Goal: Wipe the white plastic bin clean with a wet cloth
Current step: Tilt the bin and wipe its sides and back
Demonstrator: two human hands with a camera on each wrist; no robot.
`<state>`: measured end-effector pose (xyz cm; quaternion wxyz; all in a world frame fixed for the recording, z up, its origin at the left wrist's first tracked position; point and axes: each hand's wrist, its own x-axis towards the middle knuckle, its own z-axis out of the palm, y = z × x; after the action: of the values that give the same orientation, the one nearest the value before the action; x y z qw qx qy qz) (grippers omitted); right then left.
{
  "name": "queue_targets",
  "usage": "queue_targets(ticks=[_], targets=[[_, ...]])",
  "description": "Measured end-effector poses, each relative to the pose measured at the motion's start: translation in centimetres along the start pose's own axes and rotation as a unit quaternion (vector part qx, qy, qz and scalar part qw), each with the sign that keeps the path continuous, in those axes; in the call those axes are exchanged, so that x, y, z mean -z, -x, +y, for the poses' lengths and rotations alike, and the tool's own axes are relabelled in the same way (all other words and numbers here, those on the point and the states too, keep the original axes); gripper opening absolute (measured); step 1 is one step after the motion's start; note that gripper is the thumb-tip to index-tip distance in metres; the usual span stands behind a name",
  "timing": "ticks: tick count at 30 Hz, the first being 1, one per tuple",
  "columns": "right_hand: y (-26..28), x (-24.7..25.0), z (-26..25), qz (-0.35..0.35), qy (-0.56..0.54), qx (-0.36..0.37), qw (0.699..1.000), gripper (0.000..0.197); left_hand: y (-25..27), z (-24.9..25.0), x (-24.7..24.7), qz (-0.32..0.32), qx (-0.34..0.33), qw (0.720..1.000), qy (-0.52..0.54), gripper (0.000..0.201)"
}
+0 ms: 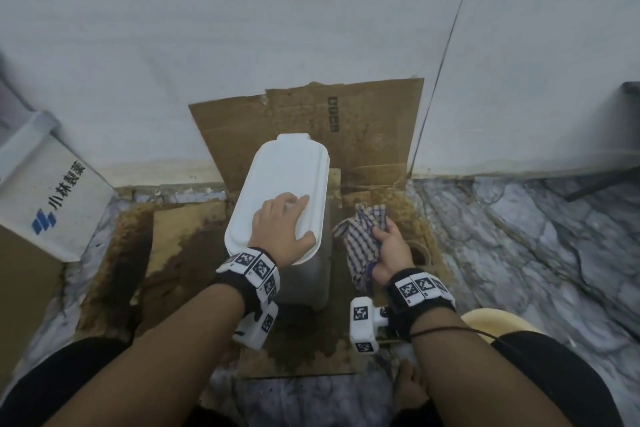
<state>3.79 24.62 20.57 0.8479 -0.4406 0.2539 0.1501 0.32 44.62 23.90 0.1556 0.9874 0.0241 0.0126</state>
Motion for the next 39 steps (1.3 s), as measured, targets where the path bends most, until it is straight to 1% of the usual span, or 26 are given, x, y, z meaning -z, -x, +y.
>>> queue_targets(ticks=[2,6,9,11,12,14,16,18,20,21,23,26,28,30,31,33,36,39], targets=[[0.0,-1.2,0.8,-0.019,0.011,-0.011,1.000,0.038,-0.1,-1.6,0.5,0.005,0.022,1.000,0.007,0.077],[0.0,-4.4,2.8,-0.065,0.013,-0.021,0.998,0.041,0.0,-4.4,1.6,0.029,0.064,0.997,0.044,0.076],[-0.2,-7.5,4.7,-0.073,-0.012,-0.022,0.997,0.041,0.0,-5.9,2.3,0.057,0.087,0.992,0.077,0.075],[-0.3,-9.5,5.9,-0.069,-0.035,-0.026,0.997,0.041,-0.2,-6.9,2.6,0.068,0.093,0.989,0.093,0.073],[-0.3,-10.4,6.5,-0.065,-0.029,-0.025,0.997,0.042,-0.3,-7.4,2.6,0.071,0.093,0.988,0.096,0.071],[-0.3,-11.9,7.7,-0.045,0.030,-0.006,0.999,0.043,-0.4,-8.5,2.5,0.082,0.093,0.987,0.103,0.072],[-0.6,-12.8,9.0,-0.012,0.121,0.046,0.992,0.040,-0.4,-9.7,2.2,0.099,0.091,0.985,0.107,0.076],[-1.0,-13.4,10.2,-0.007,0.187,0.083,0.979,0.034,-0.5,-11.1,1.7,0.104,0.074,0.986,0.104,0.076],[-1.2,-13.9,11.4,-0.024,0.238,0.100,0.966,0.025,-0.7,-12.5,1.4,0.093,0.052,0.991,0.086,0.078],[-1.2,-14.2,11.9,-0.037,0.264,0.107,0.958,0.024,-0.9,-13.1,1.3,0.086,0.046,0.992,0.078,0.080],[-1.4,-14.6,12.9,-0.064,0.294,0.102,0.948,0.030,-1.0,-13.9,1.2,0.071,0.045,0.993,0.086,0.083],[-1.7,-14.8,13.3,-0.116,0.292,0.071,0.947,0.045,-0.9,-14.5,1.3,0.065,0.051,0.989,0.120,0.087],[-1.3,-14.8,12.7,-0.148,0.279,0.067,0.947,0.047,-0.9,-14.8,1.3,0.066,0.054,0.987,0.133,0.088],[-1.1,-14.2,12.4,-0.178,0.269,0.078,0.943,0.051,-0.9,-15.1,1.3,0.066,0.056,0.987,0.139,0.087],[-1.3,-13.9,12.5,-0.174,0.282,0.090,0.939,0.051,-0.9,-15.2,1.3,0.066,0.056,0.987,0.139,0.087],[-1.4,-13.5,12.5,-0.155,0.306,0.109,0.933,0.043,-0.9,-15.3,1.2,0.069,0.053,0.987,0.136,0.086],[-1.2,-13.4,12.3,-0.125,0.295,0.103,0.941,0.031,-1.0,-15.5,1.1,0.070,0.049,0.986,0.144,0.084],[-0.6,-14.2,12.1,-0.125,0.267,0.087,0.952,0.031,-1.0,-15.3,1.1,0.077,0.046,0.984,0.156,0.081]])
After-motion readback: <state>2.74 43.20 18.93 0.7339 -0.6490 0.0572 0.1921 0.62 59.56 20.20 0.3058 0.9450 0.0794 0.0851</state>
